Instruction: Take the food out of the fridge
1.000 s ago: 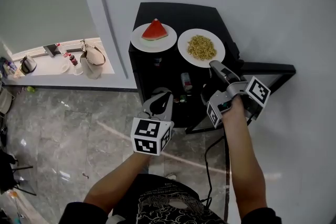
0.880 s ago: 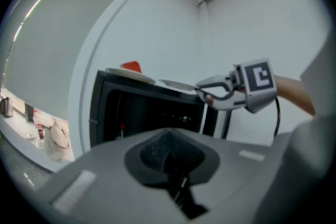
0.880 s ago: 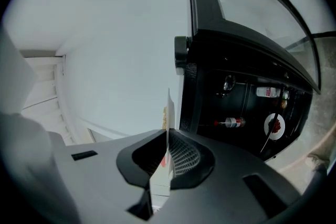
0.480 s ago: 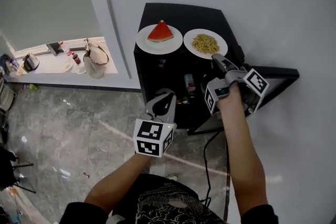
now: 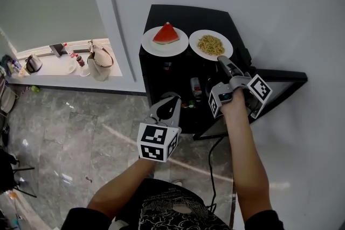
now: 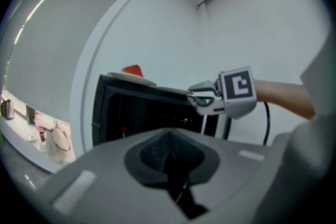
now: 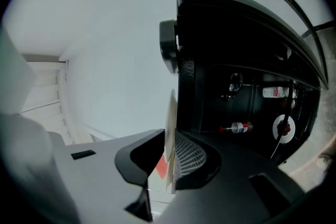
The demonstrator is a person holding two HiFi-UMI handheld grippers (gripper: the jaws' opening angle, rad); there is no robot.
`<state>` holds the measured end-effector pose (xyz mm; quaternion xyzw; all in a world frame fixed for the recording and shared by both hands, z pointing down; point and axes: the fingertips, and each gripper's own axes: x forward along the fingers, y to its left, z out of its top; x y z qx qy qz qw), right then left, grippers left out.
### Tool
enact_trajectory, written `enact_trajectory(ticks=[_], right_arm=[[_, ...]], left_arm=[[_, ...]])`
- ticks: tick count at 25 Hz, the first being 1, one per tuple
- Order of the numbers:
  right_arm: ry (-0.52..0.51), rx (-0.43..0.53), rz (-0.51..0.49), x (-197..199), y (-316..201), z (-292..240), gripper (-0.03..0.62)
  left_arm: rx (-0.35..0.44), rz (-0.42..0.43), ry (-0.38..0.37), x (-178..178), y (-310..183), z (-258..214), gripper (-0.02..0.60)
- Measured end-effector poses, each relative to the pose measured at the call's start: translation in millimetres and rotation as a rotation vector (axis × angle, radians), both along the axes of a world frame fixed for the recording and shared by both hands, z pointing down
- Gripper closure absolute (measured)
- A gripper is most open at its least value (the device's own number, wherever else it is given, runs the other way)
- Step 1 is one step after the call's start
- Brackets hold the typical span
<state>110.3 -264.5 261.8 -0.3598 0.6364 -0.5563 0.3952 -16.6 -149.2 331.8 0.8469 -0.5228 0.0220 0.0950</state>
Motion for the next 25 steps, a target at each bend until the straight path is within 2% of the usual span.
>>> enact_trajectory(ticks=[3, 6, 12, 18, 22, 25], right_arm=[[0.026, 0.049, 0.004, 3.5, 12.4, -3.8, 0.563], [0.126, 0.120, -0.001, 5.1, 39.5, -3.0, 0.563], [0.563, 0.213, -0.074, -17.0, 93.5, 33.1, 0.565], [0.993, 0.370, -0.163, -50.7, 134.8, 54.8, 0.572], [1.199, 0.435, -0.184, -62.2, 152.8, 72.9, 0.576], [1.293, 0.459, -0.211, -68.9, 160.2, 82.3, 0.576]], left_arm=[[0.008, 0.000, -0.002, -0.3, 0.4, -3.1, 0.581], [0.015, -0.009, -0.003, -1.5, 4.8, -6.9, 0.581], [0.004, -0.029, -0.009, 1.4, 18.8, -3.9, 0.581], [-0.026, -0.038, -0.024, 5.4, 35.7, 10.3, 0.581], [-0.043, -0.043, -0.022, 7.4, 45.8, 20.9, 0.581], [-0.051, -0.040, -0.026, 9.9, 51.6, 26.0, 0.581]])
